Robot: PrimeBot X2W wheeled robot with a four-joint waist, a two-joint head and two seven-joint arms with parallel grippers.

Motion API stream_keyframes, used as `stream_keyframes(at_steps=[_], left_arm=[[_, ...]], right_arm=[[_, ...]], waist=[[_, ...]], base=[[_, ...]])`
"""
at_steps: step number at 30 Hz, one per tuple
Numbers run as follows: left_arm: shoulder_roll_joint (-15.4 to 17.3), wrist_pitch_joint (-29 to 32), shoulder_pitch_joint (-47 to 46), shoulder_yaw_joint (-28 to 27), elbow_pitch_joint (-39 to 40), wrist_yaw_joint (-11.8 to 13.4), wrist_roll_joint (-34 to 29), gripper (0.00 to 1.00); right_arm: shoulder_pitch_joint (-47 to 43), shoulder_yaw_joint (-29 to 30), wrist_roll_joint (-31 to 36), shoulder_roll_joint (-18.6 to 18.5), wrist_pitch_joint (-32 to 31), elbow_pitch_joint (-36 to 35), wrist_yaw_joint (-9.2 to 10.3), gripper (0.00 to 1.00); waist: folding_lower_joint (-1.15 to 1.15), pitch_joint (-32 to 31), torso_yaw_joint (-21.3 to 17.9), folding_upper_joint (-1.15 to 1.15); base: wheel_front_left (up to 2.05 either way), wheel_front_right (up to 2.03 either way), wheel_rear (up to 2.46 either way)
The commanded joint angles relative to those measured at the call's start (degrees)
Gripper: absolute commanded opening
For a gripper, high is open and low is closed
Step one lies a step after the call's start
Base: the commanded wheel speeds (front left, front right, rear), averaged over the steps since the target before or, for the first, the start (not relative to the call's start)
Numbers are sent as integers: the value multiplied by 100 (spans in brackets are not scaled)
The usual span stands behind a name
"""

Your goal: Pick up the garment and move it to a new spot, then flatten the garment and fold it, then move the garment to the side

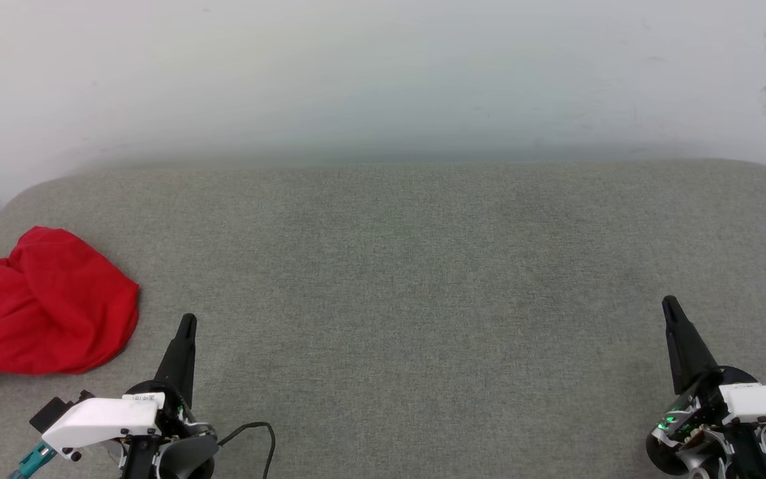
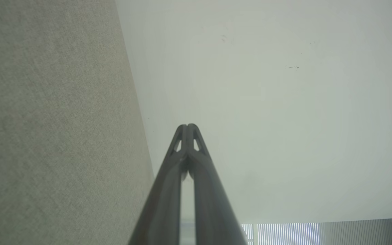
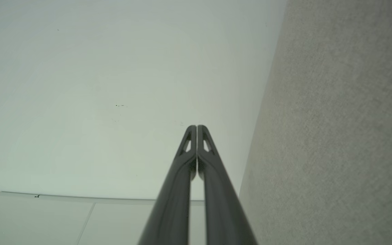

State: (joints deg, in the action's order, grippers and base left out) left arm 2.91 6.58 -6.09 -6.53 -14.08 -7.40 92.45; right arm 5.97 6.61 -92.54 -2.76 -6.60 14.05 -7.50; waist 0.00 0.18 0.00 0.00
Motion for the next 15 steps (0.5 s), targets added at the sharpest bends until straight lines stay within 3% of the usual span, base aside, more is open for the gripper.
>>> stream_keyframes(at_steps=[1,15], left_arm=[[-4,10,-34,-10,0,-25,-8,0],[-4,9,-34,-9,0,-25,-7,0]], right_arm=[[56,-6,27,-16,-4,4,2,0],[56,-6,27,-17,-3,4,2,0]], waist=[[0,0,0,0],[0,0,0,0]], base=[[0,0,0],[0,0,0]])
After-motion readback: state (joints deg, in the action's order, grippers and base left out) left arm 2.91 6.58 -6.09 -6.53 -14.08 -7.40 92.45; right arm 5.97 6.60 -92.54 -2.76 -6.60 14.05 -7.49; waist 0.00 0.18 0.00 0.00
